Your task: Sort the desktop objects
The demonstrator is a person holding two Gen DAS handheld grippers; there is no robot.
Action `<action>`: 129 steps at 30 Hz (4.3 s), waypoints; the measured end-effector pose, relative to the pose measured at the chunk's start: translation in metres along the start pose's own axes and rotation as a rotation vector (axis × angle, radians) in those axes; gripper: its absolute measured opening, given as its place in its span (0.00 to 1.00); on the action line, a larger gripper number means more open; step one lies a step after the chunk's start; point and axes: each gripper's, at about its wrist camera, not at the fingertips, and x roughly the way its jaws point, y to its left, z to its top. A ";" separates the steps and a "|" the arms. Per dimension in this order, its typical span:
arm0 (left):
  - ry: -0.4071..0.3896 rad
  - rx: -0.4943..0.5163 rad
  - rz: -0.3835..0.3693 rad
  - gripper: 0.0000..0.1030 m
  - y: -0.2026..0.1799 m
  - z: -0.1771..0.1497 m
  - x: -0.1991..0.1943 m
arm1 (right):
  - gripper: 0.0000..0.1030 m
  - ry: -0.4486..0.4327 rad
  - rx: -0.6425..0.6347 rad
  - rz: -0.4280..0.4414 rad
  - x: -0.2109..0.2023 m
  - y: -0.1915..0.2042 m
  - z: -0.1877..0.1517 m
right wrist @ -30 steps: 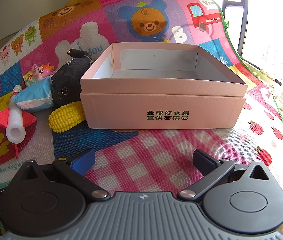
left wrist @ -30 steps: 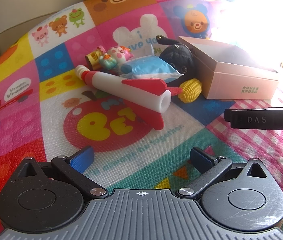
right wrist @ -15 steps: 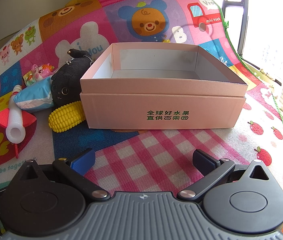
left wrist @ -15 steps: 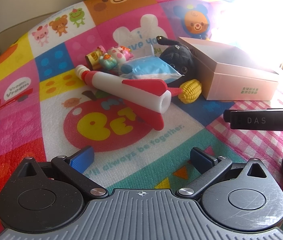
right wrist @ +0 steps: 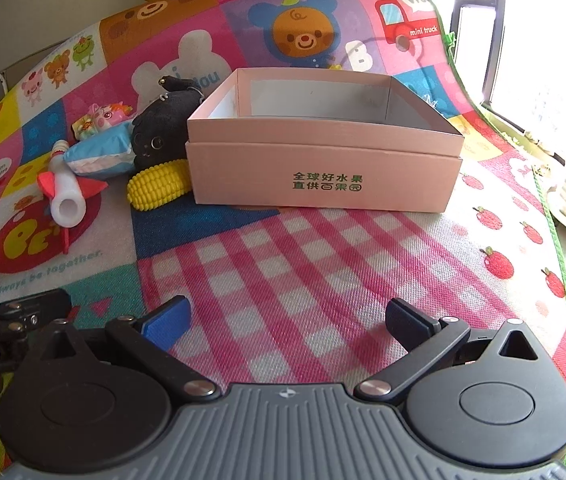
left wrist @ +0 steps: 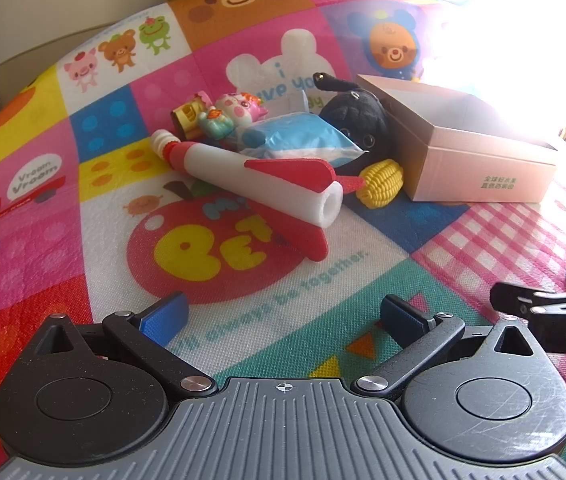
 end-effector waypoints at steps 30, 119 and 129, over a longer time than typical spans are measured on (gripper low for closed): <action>-0.104 0.098 0.211 1.00 0.028 0.043 0.019 | 0.97 -0.127 -0.276 0.050 -0.014 0.034 0.016; -0.117 -0.271 -0.247 1.00 0.077 -0.010 -0.019 | 1.00 -0.047 0.071 0.144 0.085 -0.012 0.146; -0.125 -0.300 -0.252 1.00 0.079 -0.012 -0.020 | 0.98 -0.196 0.019 0.186 0.002 -0.036 0.085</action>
